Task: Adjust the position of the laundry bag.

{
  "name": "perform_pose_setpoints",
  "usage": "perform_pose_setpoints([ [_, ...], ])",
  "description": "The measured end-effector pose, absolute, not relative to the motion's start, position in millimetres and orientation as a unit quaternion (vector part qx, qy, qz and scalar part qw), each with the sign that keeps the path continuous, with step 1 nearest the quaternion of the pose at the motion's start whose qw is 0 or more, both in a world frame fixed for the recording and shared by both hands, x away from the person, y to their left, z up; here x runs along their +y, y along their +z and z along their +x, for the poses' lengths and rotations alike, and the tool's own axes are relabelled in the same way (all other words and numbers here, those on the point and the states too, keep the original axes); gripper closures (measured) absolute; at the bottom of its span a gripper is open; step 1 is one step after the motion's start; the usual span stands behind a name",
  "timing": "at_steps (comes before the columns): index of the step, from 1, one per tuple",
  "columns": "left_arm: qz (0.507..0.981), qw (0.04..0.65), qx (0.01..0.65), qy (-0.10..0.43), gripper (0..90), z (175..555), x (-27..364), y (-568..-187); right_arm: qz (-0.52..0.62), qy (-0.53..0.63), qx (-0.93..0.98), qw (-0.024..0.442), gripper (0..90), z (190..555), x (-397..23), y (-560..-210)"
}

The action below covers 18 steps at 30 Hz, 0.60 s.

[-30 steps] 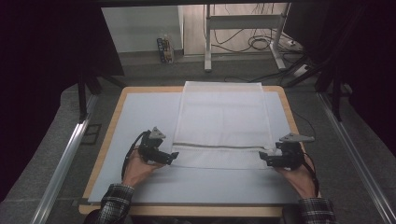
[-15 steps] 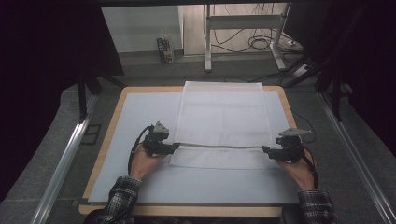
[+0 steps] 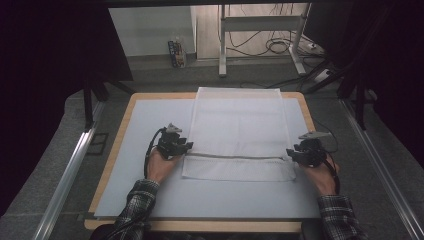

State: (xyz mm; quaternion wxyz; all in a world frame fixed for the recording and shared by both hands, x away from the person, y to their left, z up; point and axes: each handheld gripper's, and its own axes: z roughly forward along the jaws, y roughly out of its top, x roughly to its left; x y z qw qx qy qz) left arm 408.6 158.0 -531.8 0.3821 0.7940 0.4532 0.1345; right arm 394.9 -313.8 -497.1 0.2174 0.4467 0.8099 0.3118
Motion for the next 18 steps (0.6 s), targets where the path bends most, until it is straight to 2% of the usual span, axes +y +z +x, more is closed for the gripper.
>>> perform_pose_setpoints([
  [6,0.799,0.366,0.453,0.146,57.4,414.7,153.1,-536.2,0.448,0.302,0.812,0.221,61.4,405.9,-311.2,-501.3],
  [8,0.800,0.359,0.456,0.154,52.6,416.6,151.1,-537.6,0.450,0.295,0.814,0.220,60.7,410.6,-310.2,-504.5],
  [11,0.803,0.352,0.456,0.152,51.8,418.6,148.6,-540.2,0.452,0.289,0.815,0.218,59.2,413.8,-310.6,-508.3],
  [15,0.802,0.346,0.461,0.158,58.3,418.5,148.1,-539.2,0.460,0.290,0.815,0.198,65.9,415.8,-311.6,-511.5],
  [17,0.801,0.347,0.462,0.156,65.4,418.3,148.5,-539.2,0.462,0.293,0.815,0.190,68.0,416.2,-312.2,-511.4],
  [18,0.797,0.350,0.467,0.156,70.7,417.0,148.0,-539.6,0.465,0.299,0.814,0.179,74.3,417.5,-313.7,-511.5],
])
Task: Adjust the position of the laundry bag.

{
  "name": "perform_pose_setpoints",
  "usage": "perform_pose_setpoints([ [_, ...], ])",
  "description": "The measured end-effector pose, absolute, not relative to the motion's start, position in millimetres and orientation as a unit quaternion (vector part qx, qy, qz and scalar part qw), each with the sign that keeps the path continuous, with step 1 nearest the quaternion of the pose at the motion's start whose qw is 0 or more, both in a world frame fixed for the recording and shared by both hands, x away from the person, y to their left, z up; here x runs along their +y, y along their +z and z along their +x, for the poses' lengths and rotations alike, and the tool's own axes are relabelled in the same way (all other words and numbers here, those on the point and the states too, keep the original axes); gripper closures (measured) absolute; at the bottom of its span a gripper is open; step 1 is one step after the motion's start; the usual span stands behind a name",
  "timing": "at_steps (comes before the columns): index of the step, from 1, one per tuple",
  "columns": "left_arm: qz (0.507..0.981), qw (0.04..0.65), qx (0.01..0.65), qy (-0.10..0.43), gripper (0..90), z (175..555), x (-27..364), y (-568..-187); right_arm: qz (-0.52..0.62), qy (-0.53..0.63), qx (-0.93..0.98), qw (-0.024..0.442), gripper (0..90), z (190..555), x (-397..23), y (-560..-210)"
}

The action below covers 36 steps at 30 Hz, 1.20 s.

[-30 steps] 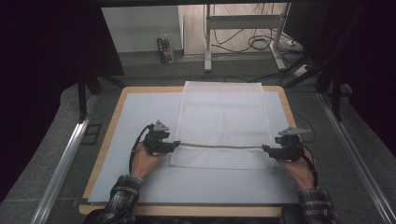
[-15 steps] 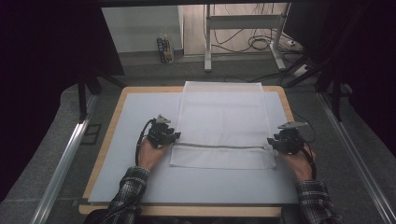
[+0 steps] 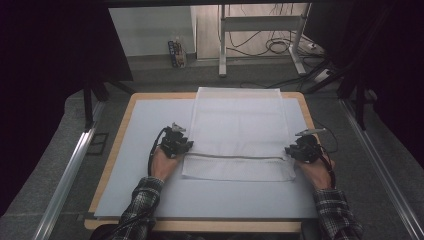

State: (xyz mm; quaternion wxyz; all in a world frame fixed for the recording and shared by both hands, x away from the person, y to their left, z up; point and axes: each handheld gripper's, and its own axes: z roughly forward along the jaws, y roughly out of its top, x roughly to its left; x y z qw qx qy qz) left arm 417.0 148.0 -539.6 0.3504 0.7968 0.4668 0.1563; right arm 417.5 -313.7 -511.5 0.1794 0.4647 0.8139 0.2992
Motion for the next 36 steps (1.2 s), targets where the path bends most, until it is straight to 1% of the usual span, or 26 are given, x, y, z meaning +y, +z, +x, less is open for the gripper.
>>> perform_pose_setpoints([
  [1,0.797,0.350,0.467,0.156,73.5,417.0,148.0,-539.6,0.465,0.299,0.814,0.179,74.3,417.5,-313.7,-511.5],
  [2,0.798,0.353,0.464,0.152,78.4,415.8,146.7,-539.6,0.464,0.304,0.814,0.170,85.2,418.0,-313.8,-511.2],
  [4,0.802,0.354,0.459,0.146,87.9,415.5,145.0,-539.3,0.462,0.304,0.816,0.167,87.6,418.0,-312.8,-511.2],
  [5,0.802,0.354,0.459,0.146,88.6,415.5,145.0,-539.3,0.462,0.304,0.816,0.167,87.6,418.0,-312.8,-511.2],
  [7,0.805,0.349,0.455,0.151,89.1,414.9,143.8,-538.5,0.459,0.298,0.819,0.171,88.2,417.3,-311.3,-510.1],
  [14,0.805,0.361,0.452,0.126,89.4,409.4,153.5,-530.1,0.444,0.303,0.823,0.183,88.3,411.1,-307.5,-502.0],
  [21,0.810,0.361,0.444,0.128,89.0,395.6,163.3,-527.2,0.425,0.298,0.833,0.188,88.2,404.6,-298.4,-499.6],
  [36,0.807,0.373,0.445,0.107,89.3,374.1,183.4,-518.2,0.396,0.306,0.847,0.181,88.3,384.7,-288.4,-493.8],
])
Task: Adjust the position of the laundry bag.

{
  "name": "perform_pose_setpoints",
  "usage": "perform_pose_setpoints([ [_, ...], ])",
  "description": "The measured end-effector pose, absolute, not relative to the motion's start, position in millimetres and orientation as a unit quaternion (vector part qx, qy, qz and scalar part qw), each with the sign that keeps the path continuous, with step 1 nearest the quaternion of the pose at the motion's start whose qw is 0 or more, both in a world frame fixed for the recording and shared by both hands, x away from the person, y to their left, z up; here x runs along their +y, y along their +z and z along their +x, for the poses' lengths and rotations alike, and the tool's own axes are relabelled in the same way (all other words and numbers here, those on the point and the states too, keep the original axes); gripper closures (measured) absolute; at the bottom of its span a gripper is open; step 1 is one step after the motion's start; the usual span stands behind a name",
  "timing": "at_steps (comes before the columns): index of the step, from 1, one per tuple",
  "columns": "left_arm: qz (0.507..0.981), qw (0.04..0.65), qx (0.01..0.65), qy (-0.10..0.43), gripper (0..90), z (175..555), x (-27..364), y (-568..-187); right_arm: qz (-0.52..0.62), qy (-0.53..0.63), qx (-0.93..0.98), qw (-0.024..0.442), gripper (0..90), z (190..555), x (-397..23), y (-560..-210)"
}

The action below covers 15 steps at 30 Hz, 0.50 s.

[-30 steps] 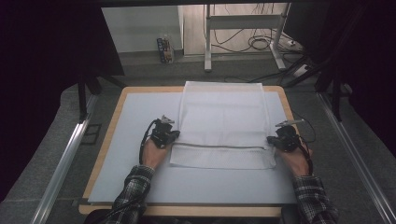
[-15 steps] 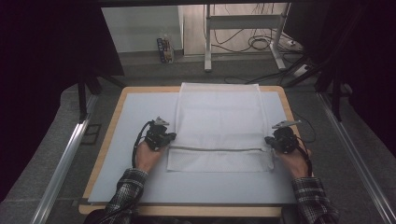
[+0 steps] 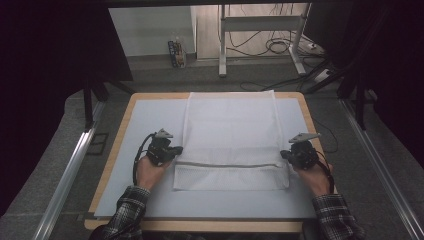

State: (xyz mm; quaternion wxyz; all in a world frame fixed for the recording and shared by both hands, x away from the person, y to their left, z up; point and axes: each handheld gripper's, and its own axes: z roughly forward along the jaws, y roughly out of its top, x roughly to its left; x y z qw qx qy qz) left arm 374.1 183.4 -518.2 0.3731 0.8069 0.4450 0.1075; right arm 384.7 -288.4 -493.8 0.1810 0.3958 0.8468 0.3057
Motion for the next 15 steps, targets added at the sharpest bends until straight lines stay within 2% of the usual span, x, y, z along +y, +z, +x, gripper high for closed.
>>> perform_pose_setpoints([
  [15,0.812,0.365,0.441,0.113,89.5,346.4,200.1,-513.3,0.362,0.317,0.860,0.167,88.4,361.4,-274.1,-488.0],
])
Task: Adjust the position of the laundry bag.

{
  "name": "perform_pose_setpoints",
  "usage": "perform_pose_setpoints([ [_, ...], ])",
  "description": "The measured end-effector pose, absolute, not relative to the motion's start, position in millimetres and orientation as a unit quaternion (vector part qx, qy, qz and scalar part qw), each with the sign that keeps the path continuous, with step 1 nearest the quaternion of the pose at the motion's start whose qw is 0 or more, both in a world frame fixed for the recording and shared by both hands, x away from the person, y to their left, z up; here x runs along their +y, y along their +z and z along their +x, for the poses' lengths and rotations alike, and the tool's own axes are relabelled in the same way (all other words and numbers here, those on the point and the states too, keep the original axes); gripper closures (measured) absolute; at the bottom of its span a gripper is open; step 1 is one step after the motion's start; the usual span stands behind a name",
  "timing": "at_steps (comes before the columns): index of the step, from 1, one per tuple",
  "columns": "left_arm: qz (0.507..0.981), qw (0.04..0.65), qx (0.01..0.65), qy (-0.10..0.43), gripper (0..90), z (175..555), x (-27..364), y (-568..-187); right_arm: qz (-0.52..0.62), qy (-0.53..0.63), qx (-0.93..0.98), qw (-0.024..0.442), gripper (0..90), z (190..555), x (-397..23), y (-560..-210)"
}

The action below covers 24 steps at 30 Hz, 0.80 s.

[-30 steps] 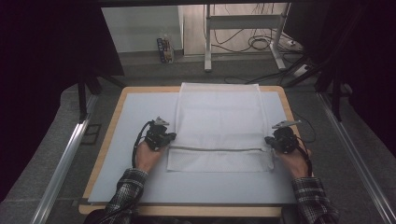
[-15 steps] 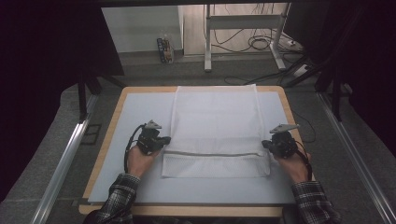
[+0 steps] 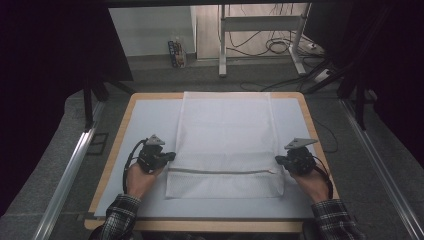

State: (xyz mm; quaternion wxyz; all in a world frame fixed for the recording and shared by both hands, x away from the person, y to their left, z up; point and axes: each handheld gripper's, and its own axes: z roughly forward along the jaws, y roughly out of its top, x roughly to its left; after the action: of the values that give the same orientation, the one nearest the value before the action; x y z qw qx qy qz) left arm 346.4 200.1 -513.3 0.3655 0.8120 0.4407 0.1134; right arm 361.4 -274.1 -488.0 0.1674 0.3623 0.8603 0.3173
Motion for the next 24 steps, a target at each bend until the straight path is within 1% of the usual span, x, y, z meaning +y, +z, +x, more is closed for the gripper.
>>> perform_pose_setpoints([
  [8,0.826,0.344,0.428,0.127,89.4,327.3,202.6,-514.0,0.349,0.319,0.867,0.158,88.4,345.4,-270.2,-486.5],
  [14,0.828,0.340,0.426,0.133,89.2,317.5,204.6,-513.2,0.340,0.320,0.871,0.153,88.4,335.7,-267.8,-488.6],
  [24,0.828,0.338,0.432,0.113,88.8,301.6,207.0,-516.7,0.338,0.318,0.874,0.143,88.2,325.5,-267.8,-491.2],
])
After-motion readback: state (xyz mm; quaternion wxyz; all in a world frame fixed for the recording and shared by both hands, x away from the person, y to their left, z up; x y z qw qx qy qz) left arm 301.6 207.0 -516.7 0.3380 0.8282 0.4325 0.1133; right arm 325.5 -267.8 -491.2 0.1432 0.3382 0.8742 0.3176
